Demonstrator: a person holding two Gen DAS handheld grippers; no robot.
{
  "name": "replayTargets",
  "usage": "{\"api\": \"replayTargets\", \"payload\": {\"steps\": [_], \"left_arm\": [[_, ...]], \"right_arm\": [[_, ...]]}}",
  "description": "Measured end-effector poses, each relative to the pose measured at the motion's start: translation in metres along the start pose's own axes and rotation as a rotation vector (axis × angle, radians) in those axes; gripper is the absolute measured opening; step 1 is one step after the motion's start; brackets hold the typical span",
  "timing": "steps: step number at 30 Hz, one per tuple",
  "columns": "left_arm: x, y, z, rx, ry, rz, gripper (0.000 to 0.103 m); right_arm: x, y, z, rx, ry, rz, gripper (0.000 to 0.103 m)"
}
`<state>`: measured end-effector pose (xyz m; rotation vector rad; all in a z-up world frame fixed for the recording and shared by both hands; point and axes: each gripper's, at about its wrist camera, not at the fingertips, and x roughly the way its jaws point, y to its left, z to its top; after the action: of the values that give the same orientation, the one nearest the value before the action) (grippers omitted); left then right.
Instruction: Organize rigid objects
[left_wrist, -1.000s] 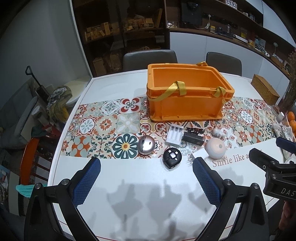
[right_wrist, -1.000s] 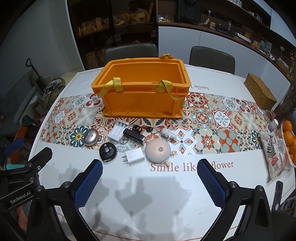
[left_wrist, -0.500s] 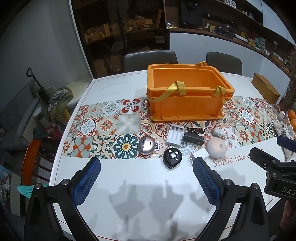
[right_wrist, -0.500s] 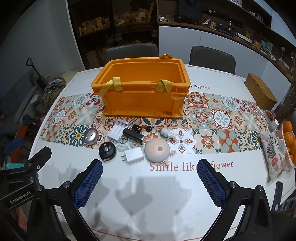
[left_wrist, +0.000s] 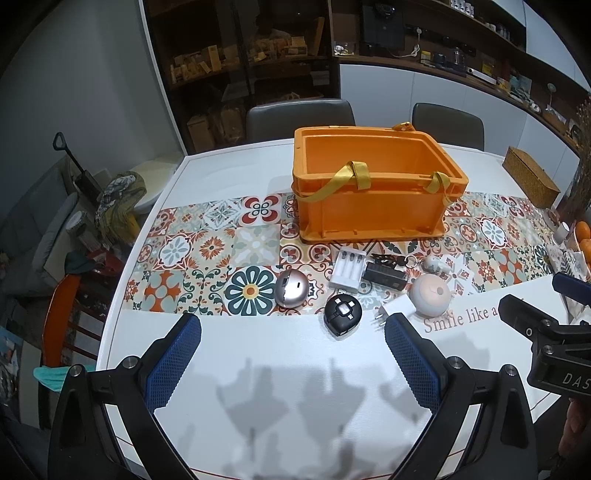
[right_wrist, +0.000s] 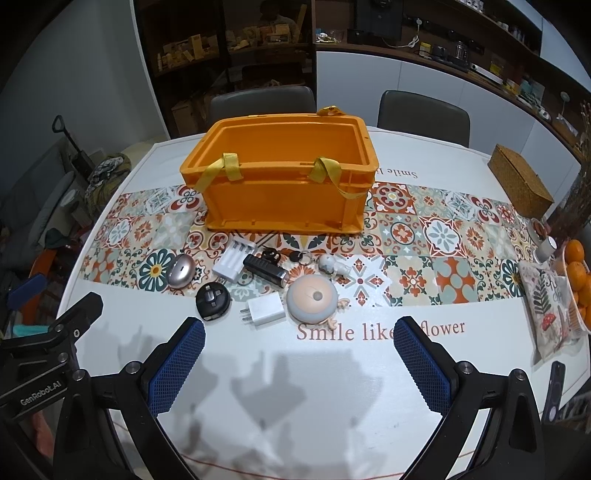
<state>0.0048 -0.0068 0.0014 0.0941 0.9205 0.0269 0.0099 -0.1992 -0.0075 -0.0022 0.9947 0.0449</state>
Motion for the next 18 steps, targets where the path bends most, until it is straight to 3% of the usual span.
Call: {"api": "replayTargets", "payload": {"steps": [18], "left_arm": [[0.0025, -0.0045, -0.0031, -0.007, 0.018, -0.012, 0.102]], "right_arm": [[0.0016, -0.0026, -0.0005, 0.004, 0.004, 0.004, 0.103]]}}
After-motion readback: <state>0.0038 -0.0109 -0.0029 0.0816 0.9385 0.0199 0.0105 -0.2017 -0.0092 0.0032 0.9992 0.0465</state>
